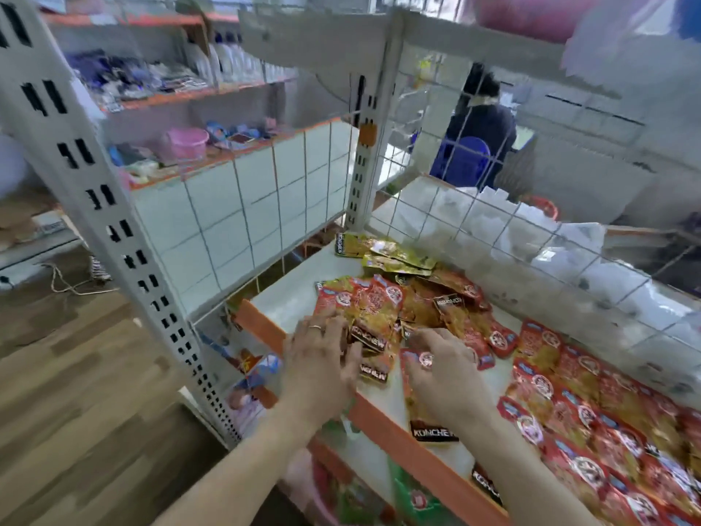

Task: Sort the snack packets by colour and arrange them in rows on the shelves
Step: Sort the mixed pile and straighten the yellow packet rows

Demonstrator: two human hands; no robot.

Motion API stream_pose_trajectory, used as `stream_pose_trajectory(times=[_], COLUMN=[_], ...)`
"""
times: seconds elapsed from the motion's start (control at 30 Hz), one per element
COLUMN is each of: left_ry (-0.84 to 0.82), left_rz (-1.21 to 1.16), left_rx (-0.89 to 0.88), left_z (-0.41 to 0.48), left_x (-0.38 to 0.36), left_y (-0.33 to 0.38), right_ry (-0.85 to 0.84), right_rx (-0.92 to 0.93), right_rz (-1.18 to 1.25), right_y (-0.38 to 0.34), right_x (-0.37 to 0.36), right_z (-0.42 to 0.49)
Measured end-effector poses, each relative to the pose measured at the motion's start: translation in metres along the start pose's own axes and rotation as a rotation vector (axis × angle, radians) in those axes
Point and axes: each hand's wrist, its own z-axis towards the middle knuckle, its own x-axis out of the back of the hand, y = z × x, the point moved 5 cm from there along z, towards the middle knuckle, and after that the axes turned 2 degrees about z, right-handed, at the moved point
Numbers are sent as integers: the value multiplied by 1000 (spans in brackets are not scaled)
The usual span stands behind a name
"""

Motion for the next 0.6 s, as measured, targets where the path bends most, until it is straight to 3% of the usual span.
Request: stream_pose_trajectory(times=[0.13, 0.27, 0.4, 0.5, 0.6], left_ry=[-43, -112, -146, -126, -70], left_rz=[63, 145, 49, -215, -281], left_rx=[87, 105, 109, 131, 89], left_z=[25, 47, 58, 60, 61], left_x=[12, 15, 18, 23, 27], left_y=[-20, -21, -24, -31, -37], right_ry=[17, -8, -2, -7, 38], right_rx=[-180, -337, -381, -463, -498], right_rz=[14, -132, -185, 7, 261], right_y=[-12, -24, -34, -27, -16], right_x=[-16, -19, -22, -25, -28], right_z=[33, 57, 68, 72, 74])
